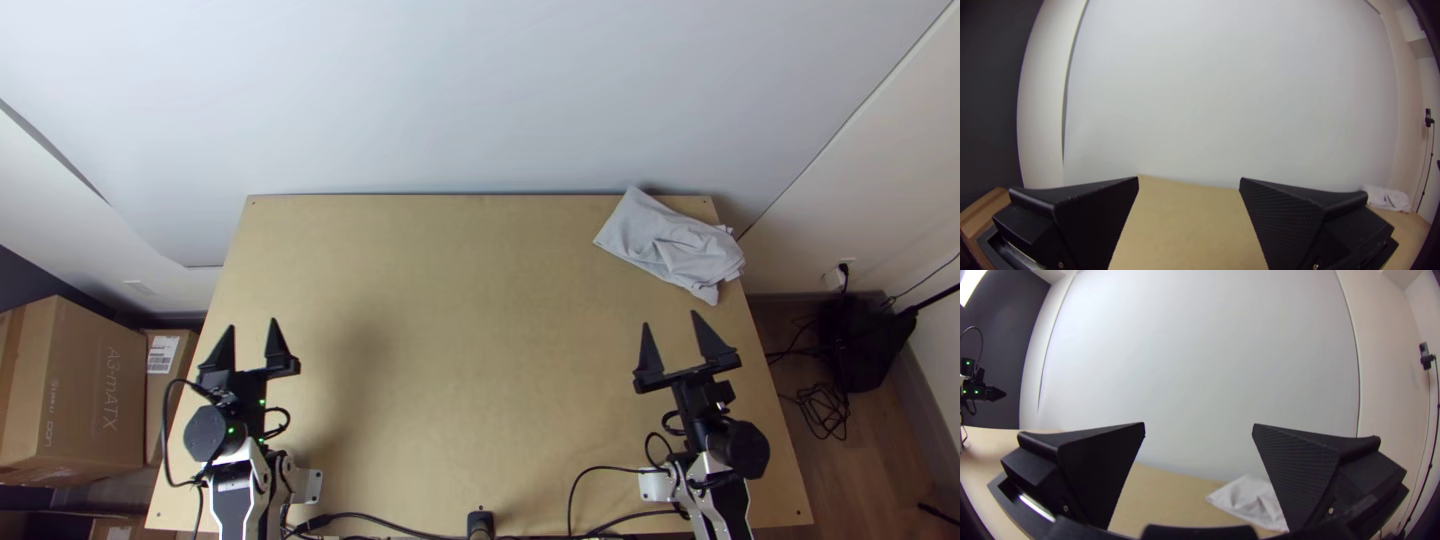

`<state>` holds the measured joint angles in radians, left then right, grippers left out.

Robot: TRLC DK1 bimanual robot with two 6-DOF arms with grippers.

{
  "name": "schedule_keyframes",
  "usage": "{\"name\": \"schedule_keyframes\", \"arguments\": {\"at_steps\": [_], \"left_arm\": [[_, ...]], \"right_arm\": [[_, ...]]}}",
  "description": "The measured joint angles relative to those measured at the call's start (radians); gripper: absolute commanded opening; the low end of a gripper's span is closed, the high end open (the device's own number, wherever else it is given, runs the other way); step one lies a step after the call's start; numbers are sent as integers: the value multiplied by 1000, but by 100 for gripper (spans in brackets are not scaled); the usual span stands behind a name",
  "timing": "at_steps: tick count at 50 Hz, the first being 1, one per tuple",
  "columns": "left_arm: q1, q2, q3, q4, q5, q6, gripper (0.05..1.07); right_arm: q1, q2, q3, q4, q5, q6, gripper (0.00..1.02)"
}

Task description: Fold the t-shirt

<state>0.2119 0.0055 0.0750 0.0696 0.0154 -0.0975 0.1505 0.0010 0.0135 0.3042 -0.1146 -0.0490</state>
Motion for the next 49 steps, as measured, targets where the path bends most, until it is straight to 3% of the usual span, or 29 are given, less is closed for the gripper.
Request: {"name": "schedule_keyframes", "arguments": {"at_steps": [8,15,49], "left_arm": [[-21,-1,-31,-50,0,-8,102],[-10,-1,-30,-51,-1,-8,102],[-9,-1,-30,-51,-1,-8,102]], "right_arm": [[0,0,-1,-278,23,19,99],[-18,-1,-1,-288,63,22,99],[-22,-1,-1,-289,66,22,99]]}}
